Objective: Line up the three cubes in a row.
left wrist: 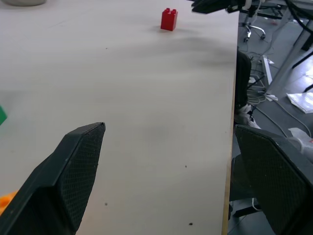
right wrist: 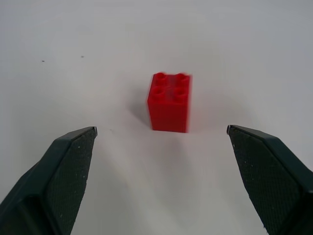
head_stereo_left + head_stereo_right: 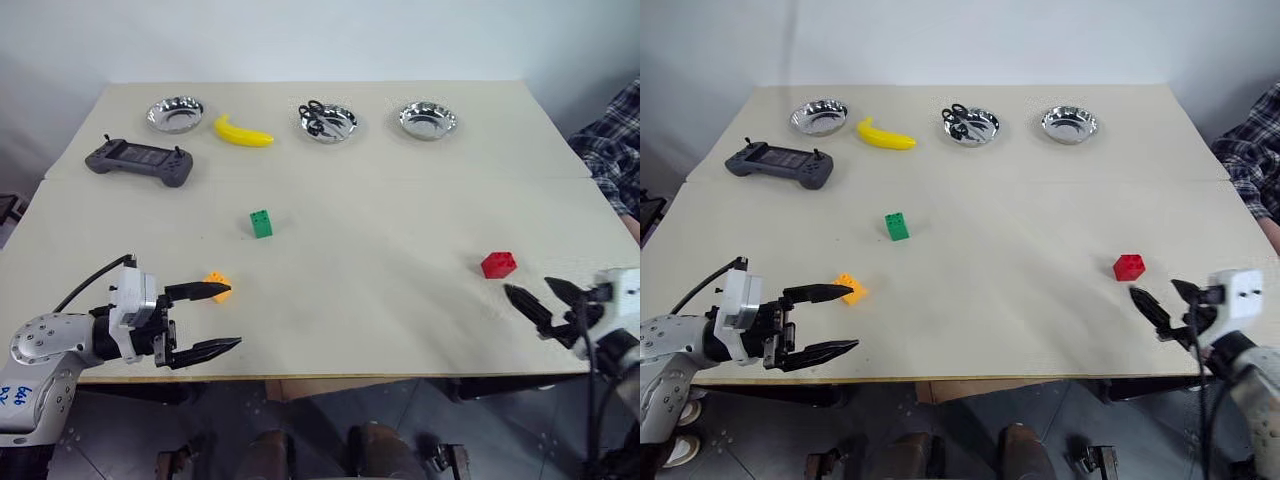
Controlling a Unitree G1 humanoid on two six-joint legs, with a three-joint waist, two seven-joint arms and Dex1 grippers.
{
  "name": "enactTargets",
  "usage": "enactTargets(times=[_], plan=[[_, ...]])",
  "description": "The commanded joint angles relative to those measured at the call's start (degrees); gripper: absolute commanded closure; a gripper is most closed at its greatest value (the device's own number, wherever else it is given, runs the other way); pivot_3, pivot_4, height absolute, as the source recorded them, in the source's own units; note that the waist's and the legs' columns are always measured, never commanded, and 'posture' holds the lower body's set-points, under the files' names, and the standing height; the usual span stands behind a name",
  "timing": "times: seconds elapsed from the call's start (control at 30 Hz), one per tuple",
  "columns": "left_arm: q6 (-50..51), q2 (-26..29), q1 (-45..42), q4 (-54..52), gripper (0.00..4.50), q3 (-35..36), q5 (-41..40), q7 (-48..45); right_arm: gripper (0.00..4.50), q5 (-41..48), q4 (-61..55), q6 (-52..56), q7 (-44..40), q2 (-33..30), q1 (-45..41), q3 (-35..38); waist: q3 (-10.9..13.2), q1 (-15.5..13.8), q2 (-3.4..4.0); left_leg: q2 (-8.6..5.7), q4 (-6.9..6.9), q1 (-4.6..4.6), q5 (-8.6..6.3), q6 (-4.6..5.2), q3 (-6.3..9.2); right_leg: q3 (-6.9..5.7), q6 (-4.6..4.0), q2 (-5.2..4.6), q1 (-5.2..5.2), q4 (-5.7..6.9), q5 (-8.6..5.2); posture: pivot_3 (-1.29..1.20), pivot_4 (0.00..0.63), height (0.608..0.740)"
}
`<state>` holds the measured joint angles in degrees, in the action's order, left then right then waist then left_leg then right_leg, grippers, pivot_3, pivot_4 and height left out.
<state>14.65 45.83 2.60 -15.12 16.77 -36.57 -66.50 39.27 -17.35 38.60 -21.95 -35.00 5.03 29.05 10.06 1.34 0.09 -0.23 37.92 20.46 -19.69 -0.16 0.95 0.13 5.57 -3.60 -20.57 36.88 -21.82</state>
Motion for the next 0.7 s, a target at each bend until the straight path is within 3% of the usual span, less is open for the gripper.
enactTargets(times=[0.03,0.3,0.57,0.7], plan=[[-1.3,-0.2,0.2,-0.9,0.0,0.2,0.4,-0.6,0.03,-1.8,-4.2,4.9,9.1,1.8,-3.3,-1.1,0.0,0.0,0.0,-0.01,0.0,0.07,0.0,0.0,-0.01,0.0,0.0,0.0,-0.07,0.0,0.0,0.0,0.15,0.74],[-1.8,-0.7,-0.3,-1.1,0.0,0.2,0.1,-0.1,0.03,-10.3,2.8,0.8,14.4,5.5,-11.2,-6.1,0.0,0.2,0.0,-0.02,0.13,0.68,0.03,0.0,-0.04,0.0,0.02,0.02,-0.69,0.25,0.01,0.0,0.15,0.74],[-1.9,-1.3,-0.4,-1.5,0.0,0.8,-1.1,-0.2,0.03,-12.7,7.6,-1.8,12.3,8.1,-15.3,-8.9,0.0,0.3,0.0,-0.04,0.18,0.8,0.08,-0.02,-0.09,0.05,0.03,0.03,-0.94,0.75,0.01,0.0,0.15,0.74],[-2.5,-1.8,-0.4,-1.4,0.0,0.5,-0.6,-0.1,0.84,-14.2,10.0,-4.5,10.9,8.4,-16.7,-9.8,0.0,0.3,0.0,-0.04,0.2,0.79,0.09,-0.03,-0.09,0.05,0.02,0.03,-0.94,0.78,0.01,0.0,0.15,0.74]])
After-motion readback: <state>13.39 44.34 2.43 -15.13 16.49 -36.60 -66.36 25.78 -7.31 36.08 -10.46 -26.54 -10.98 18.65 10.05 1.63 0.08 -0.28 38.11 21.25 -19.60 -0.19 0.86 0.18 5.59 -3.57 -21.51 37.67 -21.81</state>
